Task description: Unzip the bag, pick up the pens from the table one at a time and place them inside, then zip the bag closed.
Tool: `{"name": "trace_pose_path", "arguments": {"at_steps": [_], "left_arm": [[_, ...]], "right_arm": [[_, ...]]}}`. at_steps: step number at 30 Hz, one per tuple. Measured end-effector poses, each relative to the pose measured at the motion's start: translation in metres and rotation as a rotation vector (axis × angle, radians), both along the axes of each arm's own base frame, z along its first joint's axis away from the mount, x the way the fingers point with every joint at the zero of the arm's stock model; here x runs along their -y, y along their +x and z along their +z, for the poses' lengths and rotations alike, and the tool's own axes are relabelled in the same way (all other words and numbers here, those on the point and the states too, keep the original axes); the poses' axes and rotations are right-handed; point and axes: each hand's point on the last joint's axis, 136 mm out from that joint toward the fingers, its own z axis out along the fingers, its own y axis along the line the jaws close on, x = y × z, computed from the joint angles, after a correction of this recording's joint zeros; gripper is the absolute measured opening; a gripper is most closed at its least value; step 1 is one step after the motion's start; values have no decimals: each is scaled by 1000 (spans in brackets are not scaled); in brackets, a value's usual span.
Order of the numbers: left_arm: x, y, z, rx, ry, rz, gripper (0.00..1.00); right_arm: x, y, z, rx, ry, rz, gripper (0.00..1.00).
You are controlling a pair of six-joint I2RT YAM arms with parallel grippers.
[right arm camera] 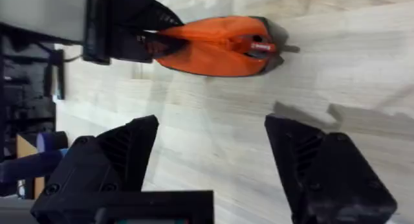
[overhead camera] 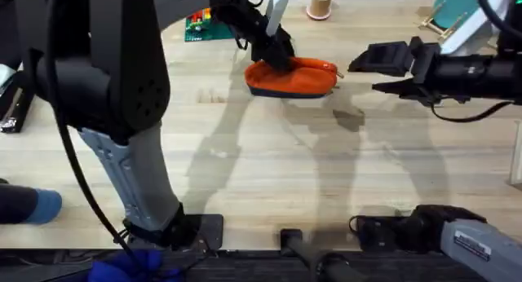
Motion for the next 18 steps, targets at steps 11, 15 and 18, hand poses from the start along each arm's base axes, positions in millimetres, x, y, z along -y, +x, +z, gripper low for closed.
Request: {"name": "trace_pose_path", "arguments": {"at_steps": [11, 15, 18], "left_arm": [[0, 0, 0, 0, 0, 0, 41], [0, 0, 0, 0, 0, 0, 41], [0, 0, 0, 0, 0, 0, 41]], "right_arm": [[9, 10, -31, -102, -37, -40, 996], [12, 20, -32, -82, -36, -52, 996], [15, 29, -40, -100, -16, -79, 996]]}}
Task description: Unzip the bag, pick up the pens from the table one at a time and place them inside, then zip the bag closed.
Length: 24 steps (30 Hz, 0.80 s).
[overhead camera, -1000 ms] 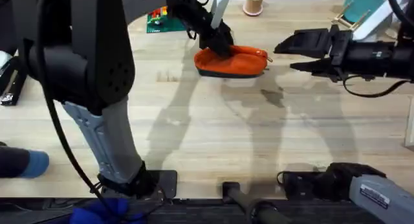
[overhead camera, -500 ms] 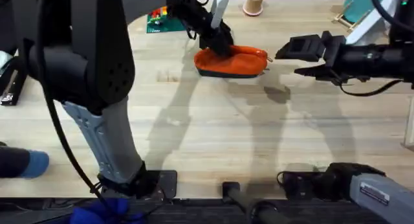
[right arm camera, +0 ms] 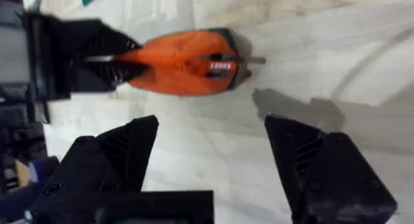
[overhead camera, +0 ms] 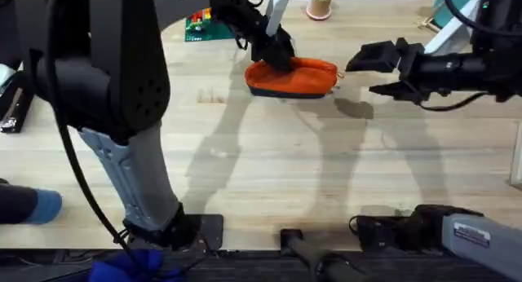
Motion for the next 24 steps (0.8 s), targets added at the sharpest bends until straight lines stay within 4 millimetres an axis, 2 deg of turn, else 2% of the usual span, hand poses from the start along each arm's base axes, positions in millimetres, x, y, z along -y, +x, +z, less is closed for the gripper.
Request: {"name": "trace_pose_path", "arguments": {"at_steps": [3, 11, 24], "left_arm": [[0, 0, 0, 0, 0, 0, 41], [0, 0, 0, 0, 0, 0, 41], [0, 0, 0, 0, 0, 0, 41]], "right_arm": [[-2, 15, -8, 3, 47, 2, 996], [-17, 38, -27, -19, 192, 34, 996], [-32, 48, -26, -15, 273, 51, 995]]}}
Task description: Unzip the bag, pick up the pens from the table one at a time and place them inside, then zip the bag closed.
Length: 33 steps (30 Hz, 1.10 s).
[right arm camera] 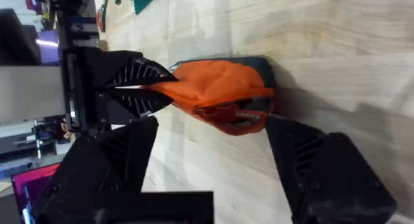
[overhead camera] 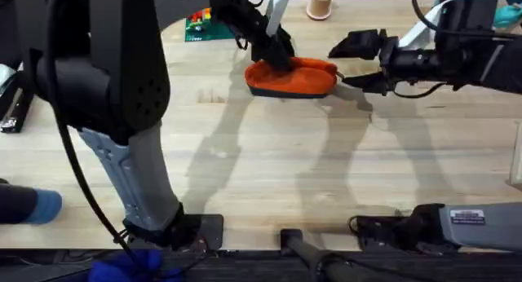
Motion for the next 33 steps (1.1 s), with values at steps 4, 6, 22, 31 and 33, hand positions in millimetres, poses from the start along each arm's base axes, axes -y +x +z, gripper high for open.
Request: {"name": "trace_pose_path", "arguments": {"at_steps": [4, 6, 22, 31, 33], "left_arm": [[0, 0, 0, 0, 0, 0, 41], [0, 0, 0, 0, 0, 0, 41], [0, 1, 0, 3, 2, 1, 41], [-1, 1, -1, 5, 6, 2, 41], [-1, 1, -1, 5, 7, 2, 41]], "right_arm": [[-6, 0, 1, 4, 5, 10, 996], [-9, 1, 3, 10, 7, 15, 996], [-30, 14, 1, 64, 25, 55, 995], [-39, 16, 5, 103, 35, 86, 995], [-41, 15, 7, 107, 44, 97, 996]]}}
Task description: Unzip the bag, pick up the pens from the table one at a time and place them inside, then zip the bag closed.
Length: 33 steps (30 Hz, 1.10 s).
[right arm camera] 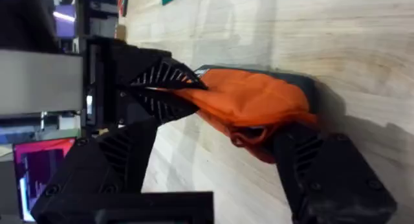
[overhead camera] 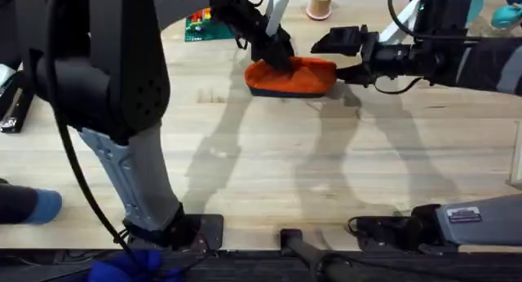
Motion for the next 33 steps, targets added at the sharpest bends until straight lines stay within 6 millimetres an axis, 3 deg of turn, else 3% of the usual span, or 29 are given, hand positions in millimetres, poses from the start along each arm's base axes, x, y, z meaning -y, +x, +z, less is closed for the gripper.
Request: {"name": "trace_pose_path", "arguments": {"at_steps": [17, 23, 33], "left_arm": [[0, 0, 0, 0, 2, 0, 41], [0, -1, 0, -3, 3, 0, 41], [0, 1, -1, 6, 7, 1, 41]], "right_arm": [[-4, -19, 21, 143, -57, 121, 996], [-4, -27, 16, 179, -101, 173, 996], [-1, -15, 20, 305, -178, 185, 996]]}}
